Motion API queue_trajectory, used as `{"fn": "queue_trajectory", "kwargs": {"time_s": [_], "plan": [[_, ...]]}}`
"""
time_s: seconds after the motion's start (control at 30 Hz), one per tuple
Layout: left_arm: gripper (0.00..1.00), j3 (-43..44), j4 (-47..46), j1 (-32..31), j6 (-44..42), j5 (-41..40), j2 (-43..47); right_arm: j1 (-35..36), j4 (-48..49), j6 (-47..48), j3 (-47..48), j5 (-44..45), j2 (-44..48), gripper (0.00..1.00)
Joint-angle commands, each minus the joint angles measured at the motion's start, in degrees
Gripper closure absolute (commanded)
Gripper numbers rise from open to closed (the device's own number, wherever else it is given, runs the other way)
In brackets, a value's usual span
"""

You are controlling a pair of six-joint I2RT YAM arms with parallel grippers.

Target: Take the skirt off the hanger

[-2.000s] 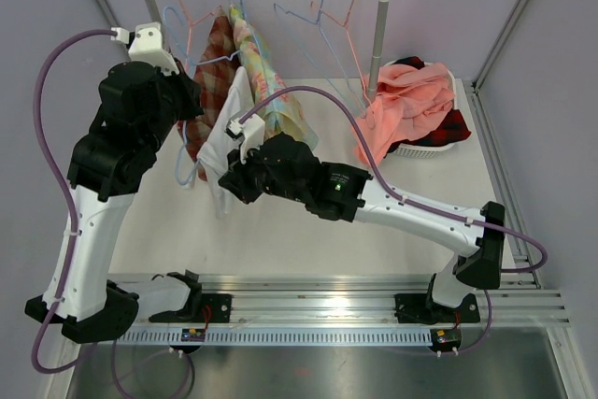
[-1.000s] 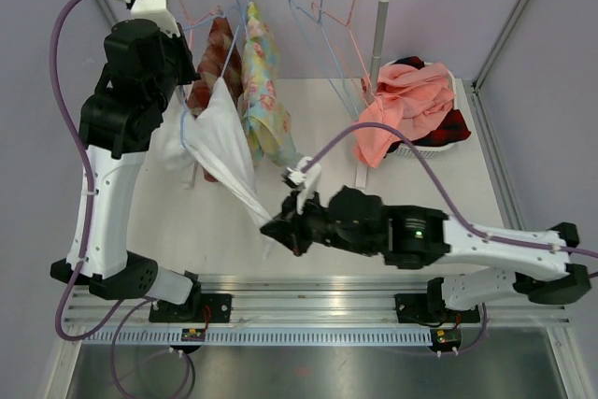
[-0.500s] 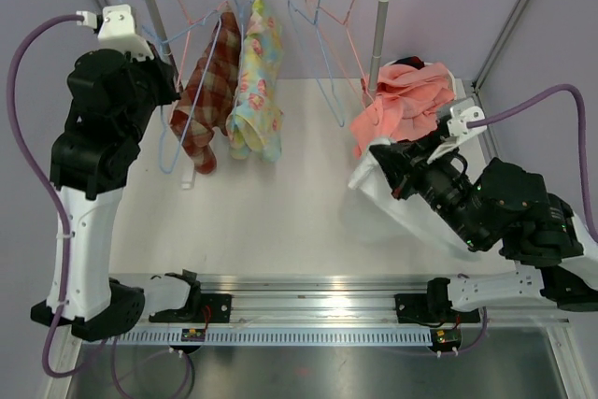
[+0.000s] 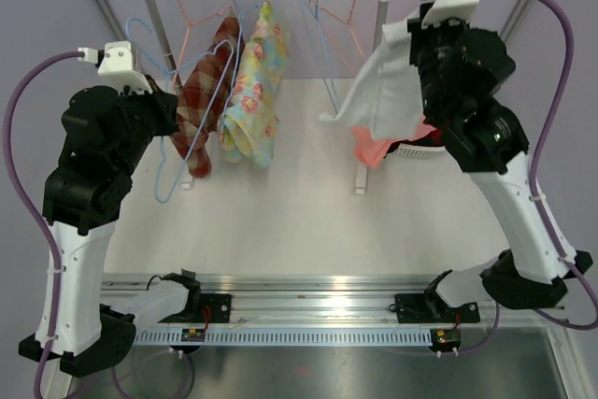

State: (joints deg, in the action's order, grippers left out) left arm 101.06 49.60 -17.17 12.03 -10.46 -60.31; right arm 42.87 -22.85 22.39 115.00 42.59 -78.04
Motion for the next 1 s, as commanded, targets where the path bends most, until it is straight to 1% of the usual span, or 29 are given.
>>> {"fn": "queue_trajectory", "kwargs": {"time_s": [0.0,0.03,0.07,0.13,0.17,0.27,0.33,0.37,0.4,0.5,0.6,0.7,0.73,0.77,0.8,0.83,0.9,0.93,0.97], "plan": [[1.0,-1.21,-2.93,0.12,-0.25,1.93,1.42,-11.99,-0.87,-0.13,8.73,-10.75,-5.09,1.0],[1.0,-1.47,-2.85,0.12,-0.34,2.02,1.78,-16.9,-1.31,-1.37,10.4,-12.69,-7.37,1.0],[1.0,-1.91,-3.02,0.12,-0.6,2.11,2.21,-19.03,-1.41,-2.43,13.46,-15.23,-8.61,1.0],[1.0,-2.26,-2.93,0.12,-0.87,2.2,2.74,-22.2,-2.19,-4.28,16.99,-18.22,-12.65,1.0],[1.0,-2.61,-3.02,0.12,-1.04,2.11,2.92,-22.65,-2.63,-4.46,20.84,-18.85,-14.14,1.0],[1.0,-3.23,-3.9,0.12,-0.87,2.28,3.54,-24.93,-2.81,-5.25,27.26,-20.95,-20.12,1.0],[1.0,-4.11,-4.78,0.12,-0.52,2.89,3.62,-26.78,-2.37,-7.0,29.74,-22.37,-24.5,1.0],[1.0,-4.55,-5.13,0.12,-0.17,3.16,3.62,-28.96,-2.37,-7.88,31.84,-24.55,-25.92,1.0],[1.0,-5.07,-5.57,0.12,0.09,3.42,3.62,-30.2,-2.46,-10.24,32.47,-25.61,-28.37,1.0],[1.0,-6.22,-6.53,0.12,0.54,4.13,3.45,-34.5,-1.59,-14.81,32.31,-29.22,-30.85,1.0],[1.0,-6.22,-6.45,0.12,0.45,4.83,2.66,-37.32,0.78,-18.51,27.92,-31.6,-31.91,1.0],[1.0,-5.61,-7.15,-0.23,0.71,6.15,1.87,-37.77,4.2,-21.15,19.24,-34.06,-29.99,1.0],[1.0,-4.74,-7.24,-0.58,1.06,6.59,1.61,-37.77,6.05,-21.86,12.34,-34.85,-29.19,1.0],[1.0,-3.77,-7.33,-0.93,1.15,6.77,0.21,-37.69,9.81,-22.04,8.52,-35.38,-28.32,1.0],[1.0,-2.72,-7.07,-1.89,1.24,6.85,-0.59,-37.77,11.5,-24.48,4.83,-35.47,-26.65,1.0],[1.0,-0.18,-6.8,-2.51,1.5,6.51,-1.55,-37.69,12.99,-25.55,-2.17,-35.03,-25.94,1.0],[1.0,2.38,-6.1,-4.35,1.24,5.54,-4.19,-37.77,15.12,-28.61,-8.1,-35.2,-24.54,1.0],[1.0,3.96,-5.92,-7.32,0.63,2.93,-4.98,-37.77,14.42,-29.85,-11.61,-35.81,-24.35,0.91],[1.0,6.76,-5.75,-9.09,0.28,1.42,-5.86,-37.77,11.11,-31.08,-12.6,-36.26,-24.53,0.23]]}}
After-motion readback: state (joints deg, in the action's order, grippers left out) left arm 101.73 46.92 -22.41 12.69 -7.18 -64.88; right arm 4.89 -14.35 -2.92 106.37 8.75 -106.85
